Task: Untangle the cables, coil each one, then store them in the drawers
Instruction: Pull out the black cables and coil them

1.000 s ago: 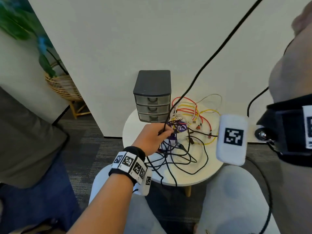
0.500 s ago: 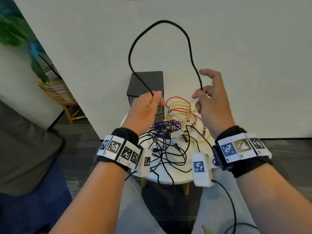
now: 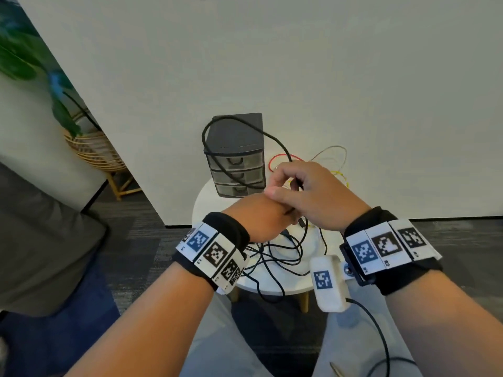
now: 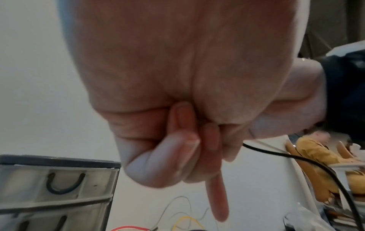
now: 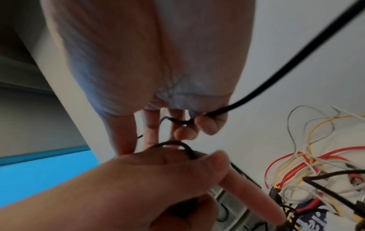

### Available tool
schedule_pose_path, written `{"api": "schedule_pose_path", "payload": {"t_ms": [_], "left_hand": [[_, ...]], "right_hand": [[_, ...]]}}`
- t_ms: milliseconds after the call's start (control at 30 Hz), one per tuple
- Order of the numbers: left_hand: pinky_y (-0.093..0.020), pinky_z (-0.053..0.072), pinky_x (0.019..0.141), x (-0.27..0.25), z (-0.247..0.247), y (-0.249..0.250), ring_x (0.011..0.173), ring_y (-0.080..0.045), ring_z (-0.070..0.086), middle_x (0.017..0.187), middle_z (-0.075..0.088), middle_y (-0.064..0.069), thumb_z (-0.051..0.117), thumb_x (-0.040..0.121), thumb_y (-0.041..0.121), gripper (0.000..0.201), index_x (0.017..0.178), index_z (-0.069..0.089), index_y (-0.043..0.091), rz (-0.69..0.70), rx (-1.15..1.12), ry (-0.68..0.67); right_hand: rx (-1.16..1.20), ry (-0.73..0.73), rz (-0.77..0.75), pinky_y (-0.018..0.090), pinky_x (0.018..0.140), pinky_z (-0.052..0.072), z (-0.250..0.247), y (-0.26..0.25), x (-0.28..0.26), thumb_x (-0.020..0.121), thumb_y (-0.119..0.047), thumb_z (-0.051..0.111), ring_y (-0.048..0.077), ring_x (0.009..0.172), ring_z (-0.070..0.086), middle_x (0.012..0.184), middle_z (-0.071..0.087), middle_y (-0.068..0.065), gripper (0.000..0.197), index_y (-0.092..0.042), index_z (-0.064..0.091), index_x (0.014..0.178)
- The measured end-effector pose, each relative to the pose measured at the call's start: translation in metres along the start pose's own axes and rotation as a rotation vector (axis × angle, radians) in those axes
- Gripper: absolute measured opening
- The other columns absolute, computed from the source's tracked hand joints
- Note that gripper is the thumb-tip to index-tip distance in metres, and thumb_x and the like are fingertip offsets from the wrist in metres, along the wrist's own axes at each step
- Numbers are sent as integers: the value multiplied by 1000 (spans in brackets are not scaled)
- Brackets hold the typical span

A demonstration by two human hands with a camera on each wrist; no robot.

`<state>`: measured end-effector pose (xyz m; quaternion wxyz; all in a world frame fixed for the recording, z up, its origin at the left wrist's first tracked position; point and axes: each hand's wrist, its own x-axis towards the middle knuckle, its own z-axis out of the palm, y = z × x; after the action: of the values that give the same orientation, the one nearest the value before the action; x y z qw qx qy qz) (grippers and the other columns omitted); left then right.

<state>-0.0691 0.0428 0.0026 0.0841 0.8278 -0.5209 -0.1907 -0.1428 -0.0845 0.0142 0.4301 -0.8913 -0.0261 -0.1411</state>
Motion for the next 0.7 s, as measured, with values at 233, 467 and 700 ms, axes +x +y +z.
{"api": "schedule_pose_path", "payload": {"t_ms": [233,467,700], "left_hand": [[-14,36,69,-22,-13,-55,84,-3,58,90,65,10,63,98,38,22,118,67,27,-111,-95,195],[-22,39,64,-29,9,-52,65,-6,49,70,52,12,68,95,35,18,83,65,22,-169,-157,250],[-35,44,72,-6,49,-11,81,-22,52,86,51,1,59,94,56,40,100,63,17,-310,371,-73]], "right_hand": [[-178,286,148,17,55,34,-37,21,-6,95,-31,67,12,60,47,64,53,0,22,-16,64,79],[-321,-176,431,18,49,36,-2,54,-18,96,-22,67,7,49,57,60,57,-6,14,-12,67,86],[-383,-168,504,30,78,37,36,70,-13,98,-28,61,22,89,51,102,50,0,12,-26,55,107]]}}
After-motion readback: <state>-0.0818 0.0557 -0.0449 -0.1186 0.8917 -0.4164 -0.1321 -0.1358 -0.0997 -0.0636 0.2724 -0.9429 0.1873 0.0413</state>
